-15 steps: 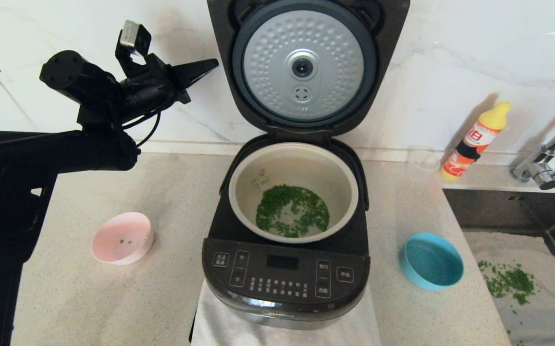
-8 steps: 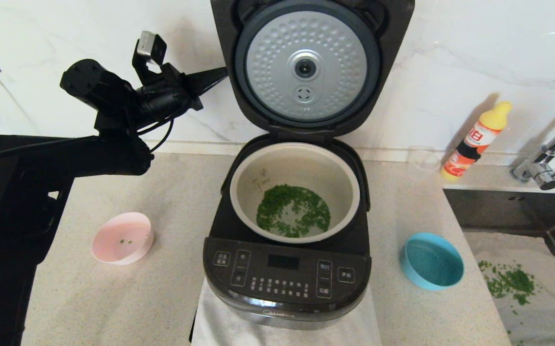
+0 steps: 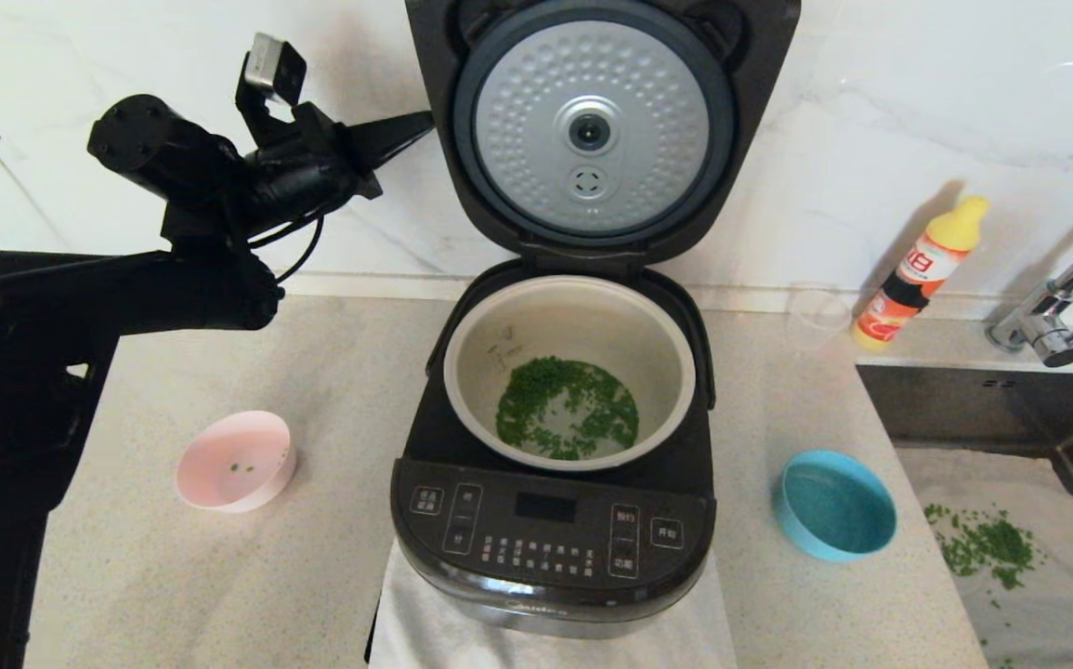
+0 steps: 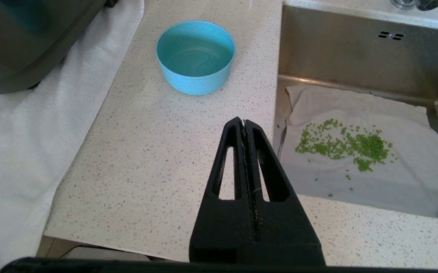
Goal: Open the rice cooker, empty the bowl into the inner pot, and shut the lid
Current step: Close the rice cooker
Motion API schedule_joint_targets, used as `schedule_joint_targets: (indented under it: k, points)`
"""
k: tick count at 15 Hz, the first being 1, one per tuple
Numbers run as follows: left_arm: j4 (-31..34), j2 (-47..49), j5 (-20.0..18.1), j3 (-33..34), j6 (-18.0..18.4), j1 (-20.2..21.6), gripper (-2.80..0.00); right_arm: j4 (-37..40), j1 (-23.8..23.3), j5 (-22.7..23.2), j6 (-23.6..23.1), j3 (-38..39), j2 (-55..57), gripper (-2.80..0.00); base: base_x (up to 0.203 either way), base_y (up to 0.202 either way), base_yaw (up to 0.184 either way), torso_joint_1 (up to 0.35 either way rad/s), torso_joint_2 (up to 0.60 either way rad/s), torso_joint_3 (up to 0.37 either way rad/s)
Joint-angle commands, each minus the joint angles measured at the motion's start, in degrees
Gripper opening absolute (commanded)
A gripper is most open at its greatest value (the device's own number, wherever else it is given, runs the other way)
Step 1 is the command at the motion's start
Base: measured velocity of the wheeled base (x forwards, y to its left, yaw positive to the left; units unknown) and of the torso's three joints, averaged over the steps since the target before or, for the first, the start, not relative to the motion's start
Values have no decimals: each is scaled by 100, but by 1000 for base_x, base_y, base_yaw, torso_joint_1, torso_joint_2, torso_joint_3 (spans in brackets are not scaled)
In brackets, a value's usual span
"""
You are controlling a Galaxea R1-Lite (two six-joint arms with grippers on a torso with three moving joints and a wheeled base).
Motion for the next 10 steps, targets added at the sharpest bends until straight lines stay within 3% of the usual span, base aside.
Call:
schedule_joint_targets:
  k: [1,6,10]
  points:
    - [-61,-553,-23,278,-44,79,-280,0,2,5,-4,0,-1,-280,0,0,0,0,0,0]
    - [62,-2221,-91,1661,-55,191,-280,4,2,5,-4,0,4,-280,0,0,0,0,0,0]
    - [430,-3886,-684,3282,-61,260,-280,-1,2,5,-4,0,4,-280,0,0,0,0,0,0]
